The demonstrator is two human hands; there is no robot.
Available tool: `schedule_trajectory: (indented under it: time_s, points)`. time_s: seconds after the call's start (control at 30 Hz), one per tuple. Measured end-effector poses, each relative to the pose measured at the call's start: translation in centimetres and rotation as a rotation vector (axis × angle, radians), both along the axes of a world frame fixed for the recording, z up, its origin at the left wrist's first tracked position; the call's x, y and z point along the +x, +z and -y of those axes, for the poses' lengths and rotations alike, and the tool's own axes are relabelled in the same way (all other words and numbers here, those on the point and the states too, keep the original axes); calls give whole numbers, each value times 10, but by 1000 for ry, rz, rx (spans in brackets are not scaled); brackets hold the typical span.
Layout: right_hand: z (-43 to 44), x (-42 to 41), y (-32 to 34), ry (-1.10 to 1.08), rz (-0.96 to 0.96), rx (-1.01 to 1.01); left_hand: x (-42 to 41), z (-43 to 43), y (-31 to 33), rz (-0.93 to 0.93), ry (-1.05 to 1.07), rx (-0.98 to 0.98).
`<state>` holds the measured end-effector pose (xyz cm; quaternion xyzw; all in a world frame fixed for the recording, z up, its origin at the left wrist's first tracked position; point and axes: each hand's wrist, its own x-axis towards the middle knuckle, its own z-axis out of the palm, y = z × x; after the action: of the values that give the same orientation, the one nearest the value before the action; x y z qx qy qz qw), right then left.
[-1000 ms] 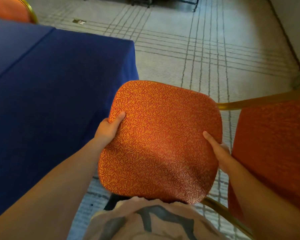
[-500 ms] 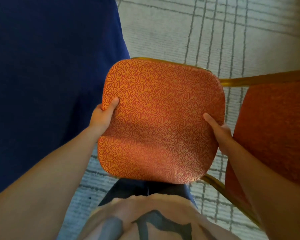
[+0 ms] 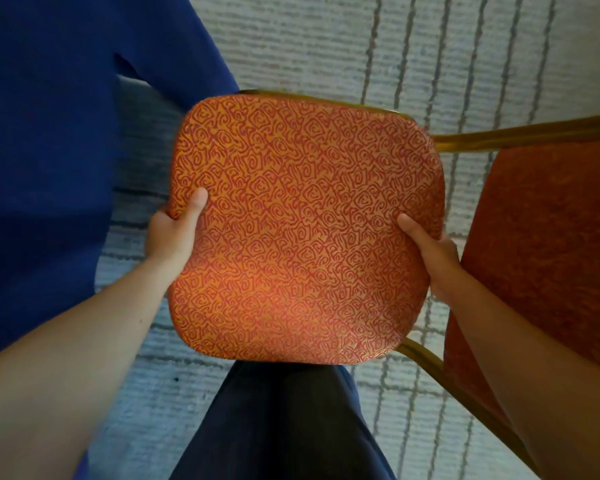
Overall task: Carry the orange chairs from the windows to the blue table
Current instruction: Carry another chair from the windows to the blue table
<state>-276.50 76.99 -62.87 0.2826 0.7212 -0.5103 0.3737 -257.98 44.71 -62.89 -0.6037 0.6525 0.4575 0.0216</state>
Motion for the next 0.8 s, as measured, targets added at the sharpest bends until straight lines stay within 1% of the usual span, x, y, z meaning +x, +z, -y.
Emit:
schedule_trajectory:
  time_s: [0.2,0.33,0.47,0.63,0.7,0.8]
  points:
    - [8,-4,-65,12,10,44,-10,10,-75,65,-41,-36]
    - [11,0,-95,55,40,94,-7,13,-112,75,-51,-2]
    - [24,-5,-105,64,44,108,-8,25,-126,91,-21,35]
    - [32,-23,-107,65,55,130,-22,36,-130,94,-58,62]
    - [31,-18,-106,87,58,152,-17,32,-128,111,-57,47]
    - [32,-9,-102,113,-14,267,-20,20,-120,136,-14,-29]
